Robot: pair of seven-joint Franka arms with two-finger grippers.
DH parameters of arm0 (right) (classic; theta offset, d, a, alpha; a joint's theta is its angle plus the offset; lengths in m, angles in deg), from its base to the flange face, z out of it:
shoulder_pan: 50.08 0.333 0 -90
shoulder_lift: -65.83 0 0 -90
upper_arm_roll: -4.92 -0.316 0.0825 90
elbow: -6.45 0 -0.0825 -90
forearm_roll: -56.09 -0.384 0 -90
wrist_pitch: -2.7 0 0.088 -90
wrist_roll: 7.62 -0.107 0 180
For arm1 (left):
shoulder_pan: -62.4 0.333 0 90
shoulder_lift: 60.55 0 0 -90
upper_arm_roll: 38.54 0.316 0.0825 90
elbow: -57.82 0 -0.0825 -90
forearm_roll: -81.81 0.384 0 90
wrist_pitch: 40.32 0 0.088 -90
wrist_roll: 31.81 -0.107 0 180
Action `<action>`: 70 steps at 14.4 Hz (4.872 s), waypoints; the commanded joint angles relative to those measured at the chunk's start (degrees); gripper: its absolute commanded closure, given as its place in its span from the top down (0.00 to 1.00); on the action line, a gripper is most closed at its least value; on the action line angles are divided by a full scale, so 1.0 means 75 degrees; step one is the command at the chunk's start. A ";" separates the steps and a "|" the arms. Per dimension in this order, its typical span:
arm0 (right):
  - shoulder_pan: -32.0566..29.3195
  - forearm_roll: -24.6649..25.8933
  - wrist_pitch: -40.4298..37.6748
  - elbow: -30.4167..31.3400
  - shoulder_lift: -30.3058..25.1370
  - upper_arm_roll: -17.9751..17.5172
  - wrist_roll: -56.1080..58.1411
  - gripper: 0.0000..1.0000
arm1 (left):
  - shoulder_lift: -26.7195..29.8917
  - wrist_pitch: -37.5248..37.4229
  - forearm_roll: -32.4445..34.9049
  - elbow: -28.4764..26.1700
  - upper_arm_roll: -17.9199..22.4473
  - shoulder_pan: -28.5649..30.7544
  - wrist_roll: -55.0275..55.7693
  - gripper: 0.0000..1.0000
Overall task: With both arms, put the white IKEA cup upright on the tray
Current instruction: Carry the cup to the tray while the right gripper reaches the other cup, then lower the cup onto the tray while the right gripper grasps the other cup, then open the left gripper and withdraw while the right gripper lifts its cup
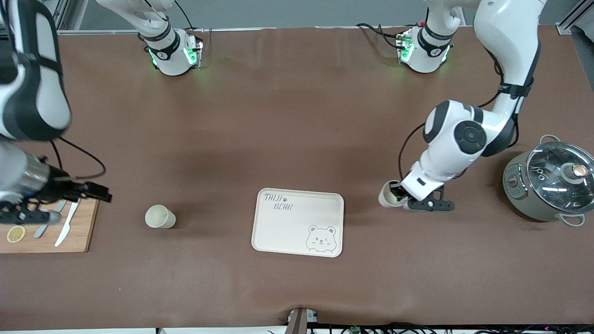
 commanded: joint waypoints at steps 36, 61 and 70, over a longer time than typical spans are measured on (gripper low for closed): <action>0.0182 -0.0029 0.3058 0.1095 0.1792 0.0008 0.0769 1.00 | -0.3576 -0.0577 0.0688 0.3800 0.1539 -0.3209 0.3516 0.00; 0.0299 -0.0040 0.3387 0.1177 0.2050 -0.0003 0.0769 1.00 | -0.3540 -0.0803 0.0676 0.3835 0.1562 -0.3444 0.3798 0.00; 0.0311 -0.0040 0.3352 0.1165 0.2050 -0.0027 0.0757 0.42 | -0.3493 -0.0616 0.0887 0.3824 0.1738 -0.3420 0.3387 1.00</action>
